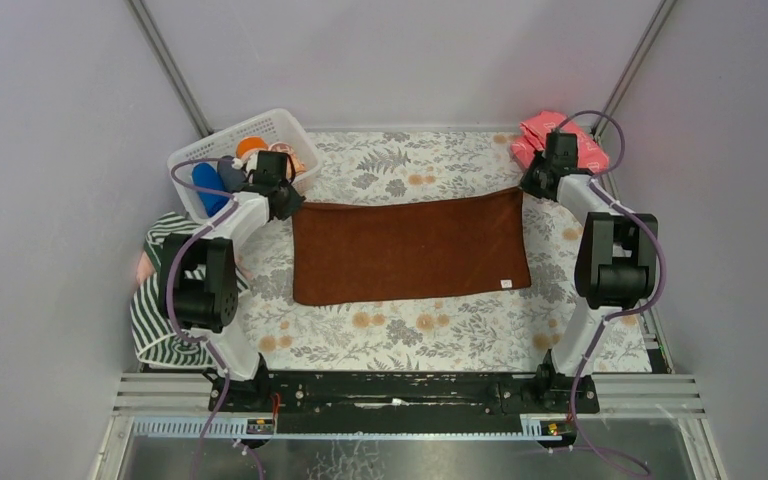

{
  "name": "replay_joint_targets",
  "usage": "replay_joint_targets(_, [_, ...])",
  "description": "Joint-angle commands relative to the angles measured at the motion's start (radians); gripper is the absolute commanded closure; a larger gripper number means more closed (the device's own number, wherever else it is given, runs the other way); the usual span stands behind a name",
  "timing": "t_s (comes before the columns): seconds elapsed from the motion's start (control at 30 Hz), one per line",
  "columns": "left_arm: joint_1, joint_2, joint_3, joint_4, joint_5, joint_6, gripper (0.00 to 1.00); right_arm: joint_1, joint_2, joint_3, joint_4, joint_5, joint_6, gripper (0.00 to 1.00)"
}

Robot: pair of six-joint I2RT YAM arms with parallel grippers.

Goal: Roll the towels
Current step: Flatten out the towel at the center of the board, then fold the towel at the center of the board.

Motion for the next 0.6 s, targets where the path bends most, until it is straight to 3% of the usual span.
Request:
replay_joint_targets(0.0, [0.032, 0.046, 0.074, 0.073, 0.022, 0.029, 1.00, -0.010, 0.018, 0.079, 0.023, 0.008, -0.022, 1.00])
replay_joint_targets(0.17, [0.041, 0.041, 0.072, 0.036, 0.060, 0.026, 1.00, -0.013, 0.023, 0.100, -0.047, -0.005, -0.027, 1.00])
replay_joint_targets(0.57, [0.042, -0.115, -0.102, -0.046, 0.167, -0.018, 1.00, -0.013, -0.139, -0.063, -0.220, 0.027, -0.046, 1.00])
